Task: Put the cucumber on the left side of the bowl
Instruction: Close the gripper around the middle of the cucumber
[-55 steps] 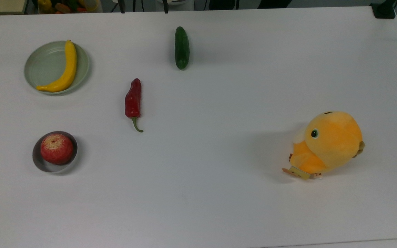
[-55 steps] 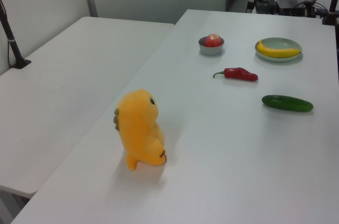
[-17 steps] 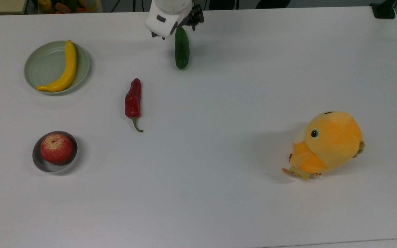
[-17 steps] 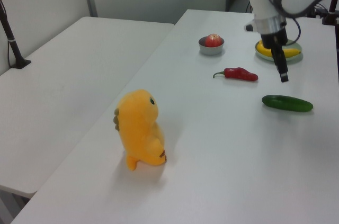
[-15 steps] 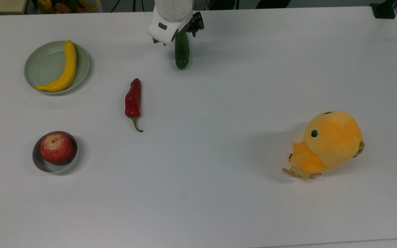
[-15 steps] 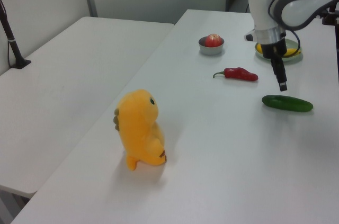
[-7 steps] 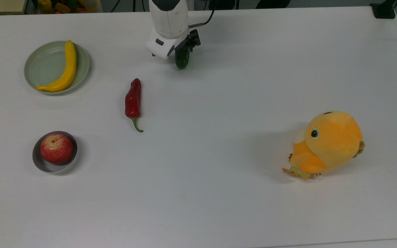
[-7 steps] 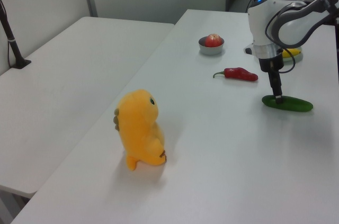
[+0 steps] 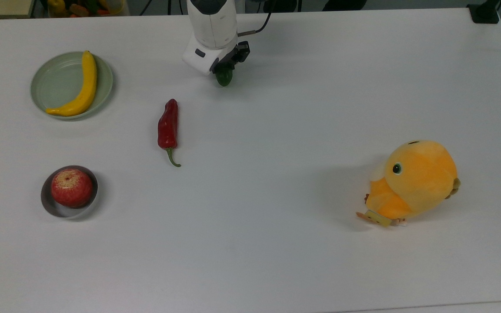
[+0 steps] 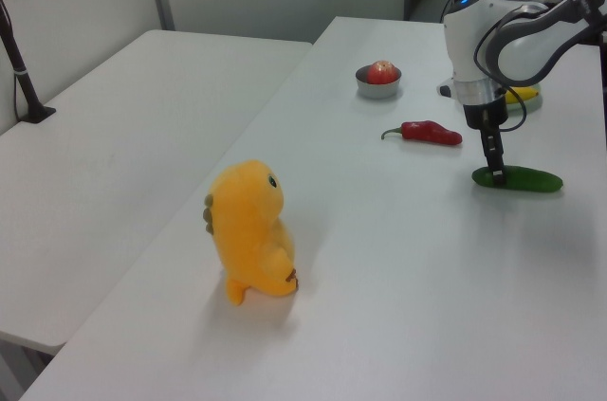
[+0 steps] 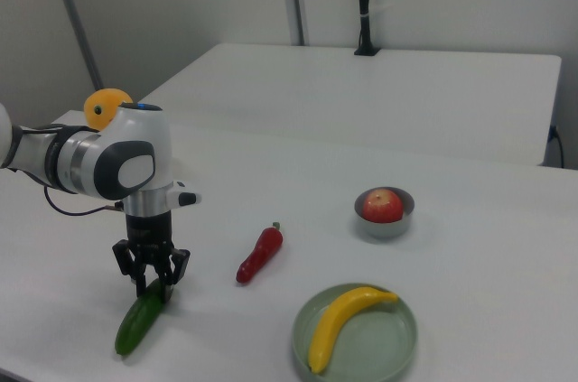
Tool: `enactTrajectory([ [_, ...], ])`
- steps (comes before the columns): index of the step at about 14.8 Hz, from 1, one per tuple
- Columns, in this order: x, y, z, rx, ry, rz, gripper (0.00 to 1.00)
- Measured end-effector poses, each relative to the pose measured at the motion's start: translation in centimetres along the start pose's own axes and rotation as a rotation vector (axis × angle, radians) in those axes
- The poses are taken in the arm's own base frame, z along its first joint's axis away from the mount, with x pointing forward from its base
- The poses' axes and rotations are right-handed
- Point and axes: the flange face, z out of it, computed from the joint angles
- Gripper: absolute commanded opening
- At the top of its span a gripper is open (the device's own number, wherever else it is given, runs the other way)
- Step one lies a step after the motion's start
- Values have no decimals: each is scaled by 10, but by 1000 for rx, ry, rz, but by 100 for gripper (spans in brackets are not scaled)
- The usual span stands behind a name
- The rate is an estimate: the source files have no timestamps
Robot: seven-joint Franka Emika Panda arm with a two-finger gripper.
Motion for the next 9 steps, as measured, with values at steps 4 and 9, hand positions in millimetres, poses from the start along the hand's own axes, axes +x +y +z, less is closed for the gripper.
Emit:
enactTrajectory([
  [4,0,0,0,0,0,18,0],
  [9,3,6,-11,-1,23,40,1],
])
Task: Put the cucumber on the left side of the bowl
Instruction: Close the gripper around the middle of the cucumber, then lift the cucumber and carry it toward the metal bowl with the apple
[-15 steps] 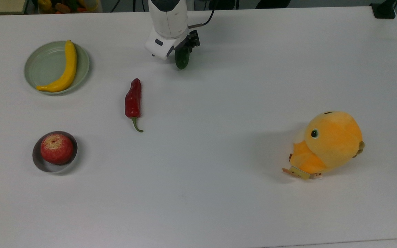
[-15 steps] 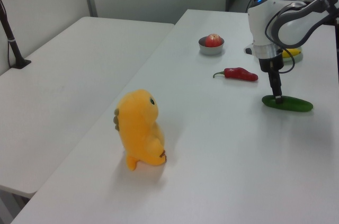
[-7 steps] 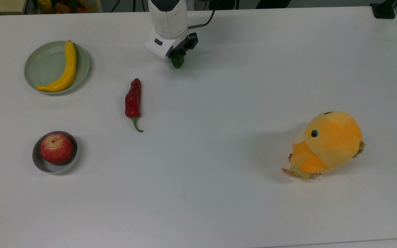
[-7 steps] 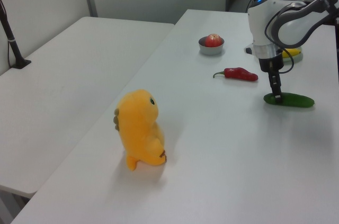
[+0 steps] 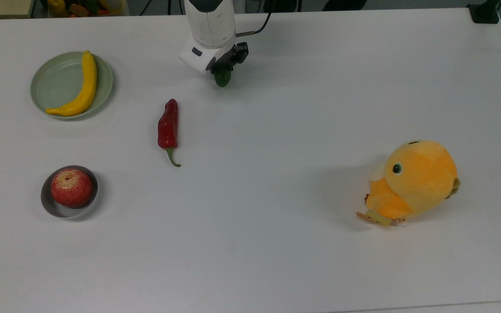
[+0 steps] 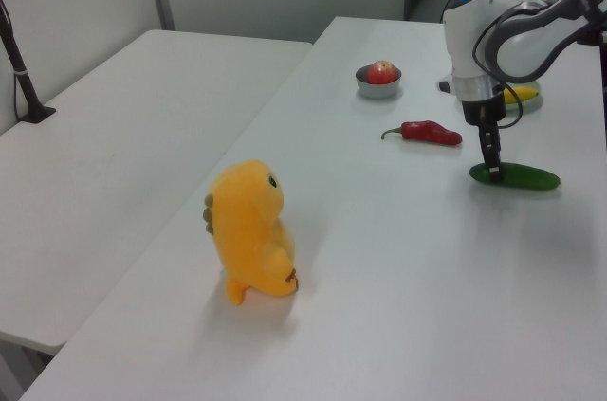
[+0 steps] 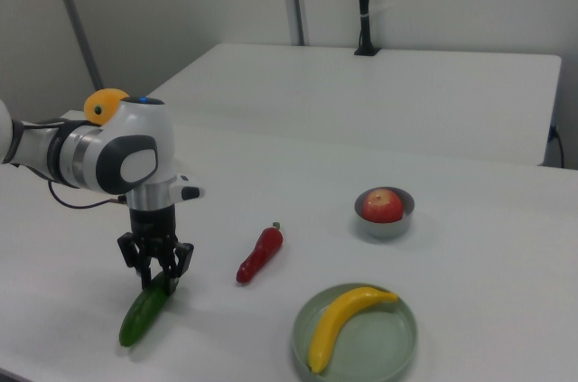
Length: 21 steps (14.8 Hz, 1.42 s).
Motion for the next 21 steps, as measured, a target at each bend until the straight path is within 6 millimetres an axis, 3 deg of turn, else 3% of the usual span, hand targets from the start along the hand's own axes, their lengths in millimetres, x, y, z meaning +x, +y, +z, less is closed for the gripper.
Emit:
enactTrajectory([
  [5,16,23,-63,-5,103,39,1],
  [7,24,40,-100,-12,176,64,1],
  [12,50,83,-159,-27,301,115,1],
  [17,76,129,-179,-77,436,70,1],
  [19,95,149,-172,-125,552,58,1],
  [21,112,172,-152,-175,627,43,1],
])
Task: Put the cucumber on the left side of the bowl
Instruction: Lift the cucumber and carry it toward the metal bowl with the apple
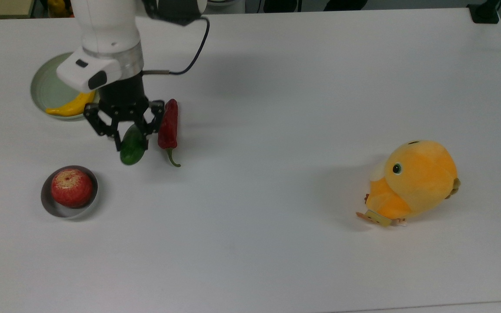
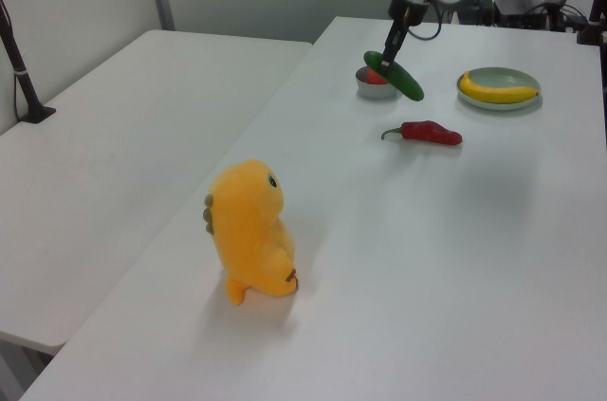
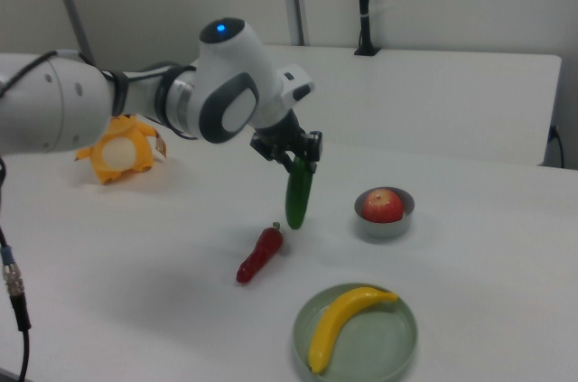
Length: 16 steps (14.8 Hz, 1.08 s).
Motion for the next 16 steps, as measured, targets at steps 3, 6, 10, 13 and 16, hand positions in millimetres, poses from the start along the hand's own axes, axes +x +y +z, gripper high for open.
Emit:
enactTrajectory([
  [3,-3,13,32,-38,56,-22,1],
  [6,-5,21,60,-62,91,-40,1],
  [10,0,26,83,-73,108,-46,12],
  [13,1,26,93,-82,126,-48,62],
  [16,1,26,97,-85,134,-49,97],
])
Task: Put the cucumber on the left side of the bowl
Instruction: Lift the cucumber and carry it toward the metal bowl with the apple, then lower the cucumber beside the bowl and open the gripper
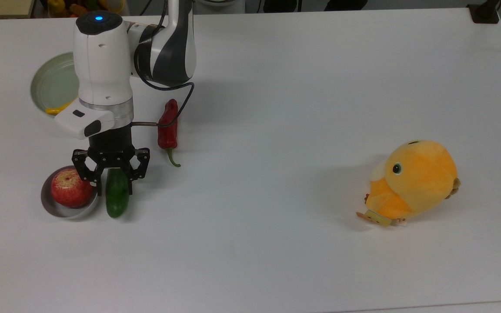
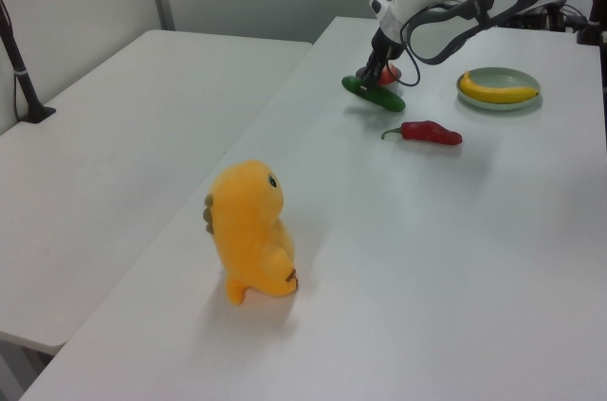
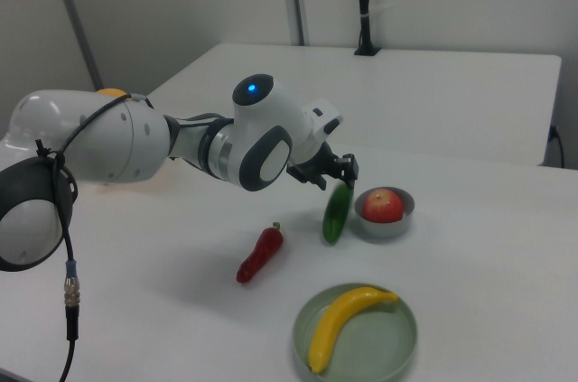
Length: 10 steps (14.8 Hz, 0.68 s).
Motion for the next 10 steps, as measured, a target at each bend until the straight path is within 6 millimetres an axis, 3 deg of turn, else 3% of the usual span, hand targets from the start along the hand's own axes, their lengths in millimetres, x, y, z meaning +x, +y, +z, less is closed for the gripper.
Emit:
enactTrajectory([
  [6,8,2,-7,-8,20,-1,100],
  [8,18,6,-20,-17,45,0,100],
  [10,31,11,-45,-30,82,7,100],
])
